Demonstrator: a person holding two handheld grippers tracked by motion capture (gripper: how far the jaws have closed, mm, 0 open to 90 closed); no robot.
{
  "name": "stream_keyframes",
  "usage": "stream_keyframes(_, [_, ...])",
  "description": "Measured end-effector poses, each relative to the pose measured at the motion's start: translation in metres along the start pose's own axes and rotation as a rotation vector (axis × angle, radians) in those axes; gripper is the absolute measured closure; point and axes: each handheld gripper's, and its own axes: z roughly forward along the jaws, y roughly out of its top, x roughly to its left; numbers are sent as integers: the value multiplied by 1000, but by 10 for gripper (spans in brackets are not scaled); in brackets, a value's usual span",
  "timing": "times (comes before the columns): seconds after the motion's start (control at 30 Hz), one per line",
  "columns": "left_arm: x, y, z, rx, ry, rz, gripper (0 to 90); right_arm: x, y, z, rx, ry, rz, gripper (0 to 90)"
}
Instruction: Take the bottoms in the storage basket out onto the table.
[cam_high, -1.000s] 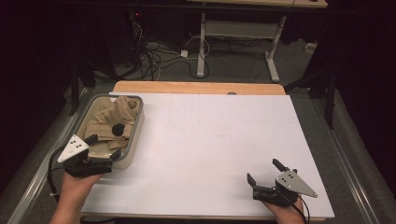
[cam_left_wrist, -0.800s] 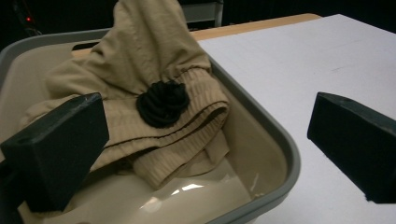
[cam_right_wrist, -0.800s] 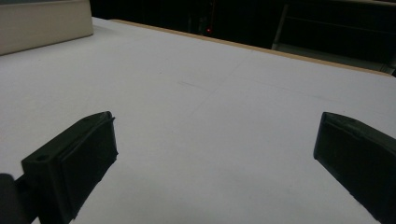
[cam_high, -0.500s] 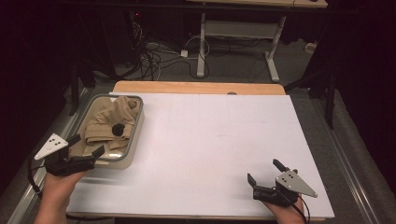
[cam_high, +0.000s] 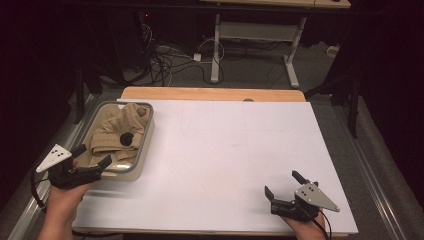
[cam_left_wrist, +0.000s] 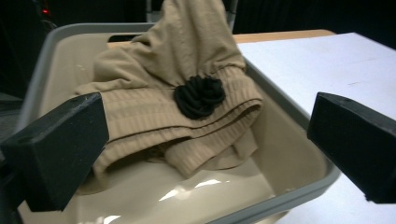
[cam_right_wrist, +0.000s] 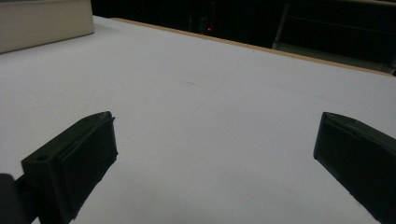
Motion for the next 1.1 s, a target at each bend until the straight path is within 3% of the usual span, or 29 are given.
stream_keyframes(0.3, [4,-5,4,-3,16,-15,0,0,-1,0,2,1,-2,4])
stream_keyframes(0.53, [-6,-4,8,-49,-26,-32,0,1,1,0,-6,7,-3,4])
stream_keyframes(0.6, [-12,2,12,-29,-18,-18,0,2,0,0,-4,6,0,4])
stream_keyframes(0.77, [-23,24,29,-34,-59,-16,0,3,0,1,-1,13,-2,4])
stream_keyframes(0.93, [-26,42,45,-16,-52,13,0,5,2,0,-10,17,-2,4])
stream_keyframes(1.1, [-21,54,64,37,-42,14,0,8,2,1,-5,19,-7,4])
